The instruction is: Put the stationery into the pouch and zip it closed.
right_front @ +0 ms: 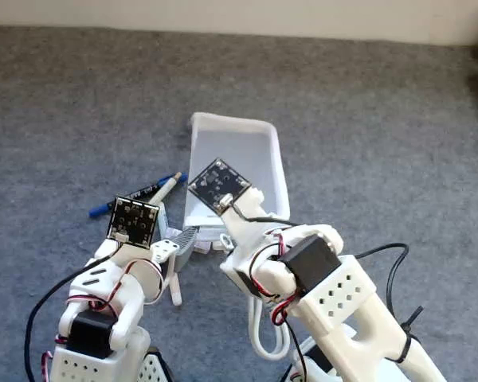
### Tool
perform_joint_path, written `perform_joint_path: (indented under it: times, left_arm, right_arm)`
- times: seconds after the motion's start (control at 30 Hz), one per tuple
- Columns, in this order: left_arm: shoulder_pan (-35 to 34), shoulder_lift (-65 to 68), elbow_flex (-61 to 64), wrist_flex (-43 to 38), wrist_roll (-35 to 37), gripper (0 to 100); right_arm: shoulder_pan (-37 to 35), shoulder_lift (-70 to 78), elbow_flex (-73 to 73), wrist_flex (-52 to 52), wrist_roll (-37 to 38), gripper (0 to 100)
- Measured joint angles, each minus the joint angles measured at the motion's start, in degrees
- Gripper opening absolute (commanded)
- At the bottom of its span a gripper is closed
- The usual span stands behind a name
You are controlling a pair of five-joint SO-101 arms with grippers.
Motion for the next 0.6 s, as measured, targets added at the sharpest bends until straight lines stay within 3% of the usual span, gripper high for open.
perform_joint_path:
  times: [0.27, 0.6]
  left_arm:
    - [1.32, 0.00, 0.00, 0.00, 0.00, 27]
    - [-7.03, -0.09, 2.90, -2.99, 0.00, 26]
  right_arm:
    - [-0.53, 0.00, -2.20, 0.00, -0.70, 0.5]
    - [-0.53, 0.00, -5.89, 1.05, -0.70, 0.5]
